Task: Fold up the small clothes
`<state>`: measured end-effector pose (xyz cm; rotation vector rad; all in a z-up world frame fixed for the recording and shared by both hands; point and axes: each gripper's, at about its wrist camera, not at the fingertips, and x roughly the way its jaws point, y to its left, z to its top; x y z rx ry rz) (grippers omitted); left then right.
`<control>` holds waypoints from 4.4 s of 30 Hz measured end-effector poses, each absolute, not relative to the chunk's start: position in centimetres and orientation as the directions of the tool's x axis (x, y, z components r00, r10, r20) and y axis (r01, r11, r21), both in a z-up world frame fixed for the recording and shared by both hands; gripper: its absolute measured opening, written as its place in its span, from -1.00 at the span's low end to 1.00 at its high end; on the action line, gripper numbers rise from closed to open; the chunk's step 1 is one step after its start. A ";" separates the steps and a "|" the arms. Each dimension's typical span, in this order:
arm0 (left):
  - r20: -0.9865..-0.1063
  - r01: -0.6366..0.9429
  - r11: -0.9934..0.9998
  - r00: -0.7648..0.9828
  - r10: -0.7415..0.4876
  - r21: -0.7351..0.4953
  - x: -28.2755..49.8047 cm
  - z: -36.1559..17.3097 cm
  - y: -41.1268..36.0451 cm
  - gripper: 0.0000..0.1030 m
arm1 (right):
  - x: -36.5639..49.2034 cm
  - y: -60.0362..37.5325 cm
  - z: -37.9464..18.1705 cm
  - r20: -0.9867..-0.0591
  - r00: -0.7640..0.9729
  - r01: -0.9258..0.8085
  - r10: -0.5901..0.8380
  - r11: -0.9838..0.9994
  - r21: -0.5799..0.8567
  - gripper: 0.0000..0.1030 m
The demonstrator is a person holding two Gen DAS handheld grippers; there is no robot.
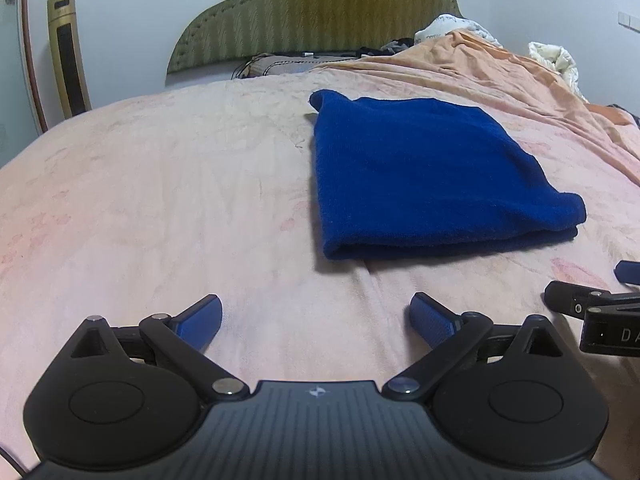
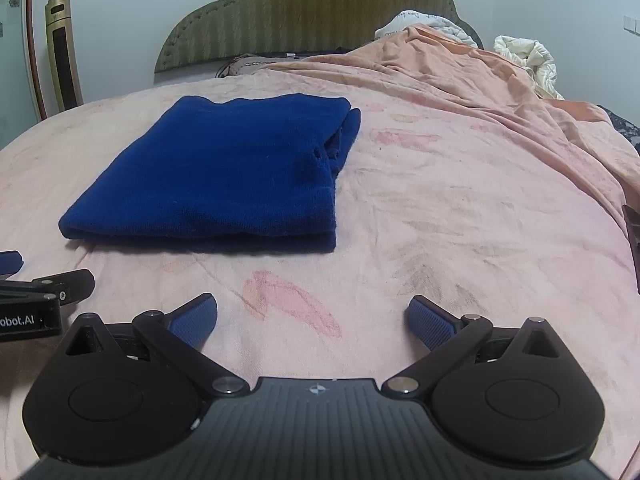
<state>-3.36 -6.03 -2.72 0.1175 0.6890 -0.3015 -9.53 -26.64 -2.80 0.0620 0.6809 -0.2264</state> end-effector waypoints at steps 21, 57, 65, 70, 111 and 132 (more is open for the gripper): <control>-0.637 0.299 0.950 0.751 -0.175 0.092 -3.5 -0.7 -6.9 0.98 | -10.0 -26.4 -2.6 -0.599 0.769 0.254 -0.225 0.966 -0.037 0.99; -0.670 0.282 0.954 0.728 -0.145 0.100 -4.1 -0.1 -6.5 0.98 | -10.8 -24.4 -0.9 -0.608 0.771 0.214 -0.192 0.976 -0.036 0.99; -0.652 0.248 0.961 0.750 -0.113 0.118 -4.0 0.6 -6.1 0.98 | -10.7 -24.0 -0.8 -0.609 0.769 0.208 -0.196 0.977 -0.052 0.99; -0.658 0.248 0.961 0.745 -0.111 0.118 -3.9 0.5 -6.0 0.98 | -10.6 -23.9 -0.7 -0.610 0.770 0.199 -0.186 0.979 -0.048 0.99; -0.693 0.268 0.956 0.712 -0.114 0.117 -4.1 0.0 -6.4 0.98 | -11.0 -24.1 -0.8 -0.617 0.767 0.193 -0.175 0.980 -0.037 0.99; -0.702 0.270 0.956 0.704 -0.111 0.119 -4.2 -0.2 -6.5 0.98 | -11.2 -24.3 -0.7 -0.616 0.769 0.197 -0.173 0.980 -0.029 0.99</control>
